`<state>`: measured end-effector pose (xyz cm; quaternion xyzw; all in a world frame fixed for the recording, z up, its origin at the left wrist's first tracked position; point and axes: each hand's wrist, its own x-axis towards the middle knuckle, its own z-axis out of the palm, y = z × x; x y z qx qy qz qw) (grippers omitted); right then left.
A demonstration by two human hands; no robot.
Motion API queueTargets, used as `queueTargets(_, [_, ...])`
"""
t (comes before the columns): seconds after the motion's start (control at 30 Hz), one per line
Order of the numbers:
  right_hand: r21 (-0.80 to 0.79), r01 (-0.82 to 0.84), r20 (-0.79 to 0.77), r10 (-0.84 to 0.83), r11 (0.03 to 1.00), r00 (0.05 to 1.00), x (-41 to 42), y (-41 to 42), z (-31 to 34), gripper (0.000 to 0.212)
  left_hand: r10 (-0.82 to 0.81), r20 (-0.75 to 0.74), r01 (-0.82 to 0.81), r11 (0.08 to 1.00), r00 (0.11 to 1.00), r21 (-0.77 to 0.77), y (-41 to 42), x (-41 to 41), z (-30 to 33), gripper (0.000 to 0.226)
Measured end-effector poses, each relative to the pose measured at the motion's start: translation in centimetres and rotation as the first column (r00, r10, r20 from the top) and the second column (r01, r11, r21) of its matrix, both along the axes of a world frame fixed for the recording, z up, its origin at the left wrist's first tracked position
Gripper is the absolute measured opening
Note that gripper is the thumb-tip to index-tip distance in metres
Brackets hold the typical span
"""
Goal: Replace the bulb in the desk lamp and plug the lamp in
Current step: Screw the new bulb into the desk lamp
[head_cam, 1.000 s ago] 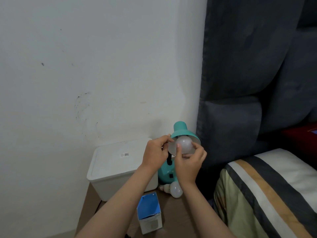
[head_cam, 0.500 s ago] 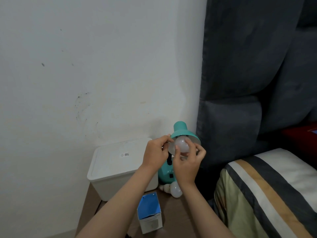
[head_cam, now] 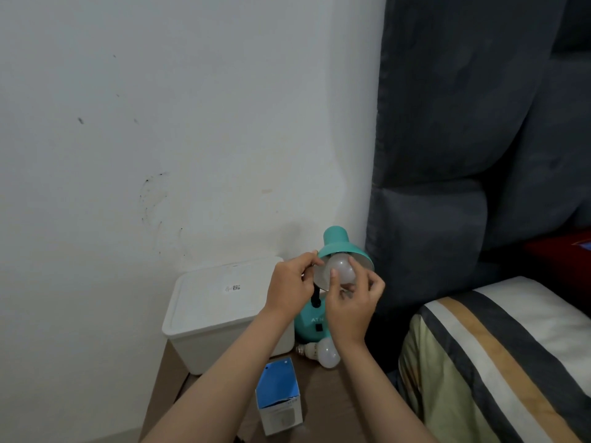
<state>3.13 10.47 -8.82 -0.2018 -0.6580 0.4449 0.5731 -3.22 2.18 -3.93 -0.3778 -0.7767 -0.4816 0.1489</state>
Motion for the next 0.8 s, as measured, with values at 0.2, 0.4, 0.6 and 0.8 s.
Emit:
queueTargets(0.2, [-0.127, -0.055, -0.020, 0.053, 0.990, 0.998, 0.2, 0.4, -0.1, 0.046, 0.000, -0.011, 0.000, 1.000, 1.000, 0.013, 0.1, -0.1, -0.2, 0.027])
queueTargets(0.4, [-0.061, -0.002, -0.014, 0.001, 0.998, 1.000, 0.1, 0.3, 0.5, 0.041, 0.002, -0.037, -0.002, 1.000, 0.999, 0.017, 0.1, 0.1, -0.3, 0.025])
queueTargets(0.6, [-0.045, -0.050, 0.016, 0.051, 0.998, 0.999, 0.1, 0.5, -0.2, 0.050, -0.002, -0.004, 0.002, 1.000, 1.000, 0.021, 0.1, 0.1, -0.1, 0.025])
queueTargets(0.8, [-0.137, -0.054, 0.038, 0.060, 0.989, 0.997, 0.2, 0.5, 0.4, 0.048, -0.005, 0.003, 0.005, 1.000, 1.000, 0.020, 0.2, 0.2, -0.2, 0.025])
